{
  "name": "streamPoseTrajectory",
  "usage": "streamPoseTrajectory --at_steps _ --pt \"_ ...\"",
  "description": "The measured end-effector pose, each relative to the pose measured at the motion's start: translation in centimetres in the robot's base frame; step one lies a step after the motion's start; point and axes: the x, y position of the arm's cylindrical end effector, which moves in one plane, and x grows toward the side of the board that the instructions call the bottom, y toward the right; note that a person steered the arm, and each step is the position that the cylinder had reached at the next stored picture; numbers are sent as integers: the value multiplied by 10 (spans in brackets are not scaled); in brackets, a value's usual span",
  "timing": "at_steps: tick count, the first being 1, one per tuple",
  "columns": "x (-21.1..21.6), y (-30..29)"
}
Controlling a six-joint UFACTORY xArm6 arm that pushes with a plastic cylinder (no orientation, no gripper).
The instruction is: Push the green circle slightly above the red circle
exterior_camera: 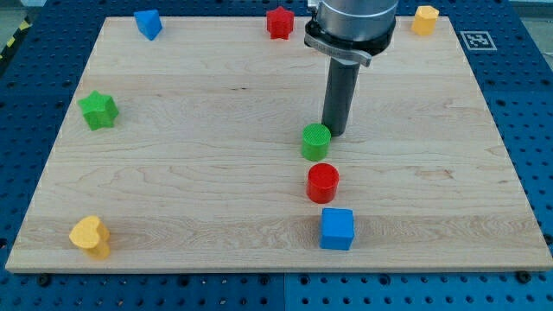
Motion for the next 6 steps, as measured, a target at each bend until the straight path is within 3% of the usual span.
streamPoseTrajectory --at_steps 1,4,6 --pt "-27 -17" --pt "4 -27" --pt "-16 -102"
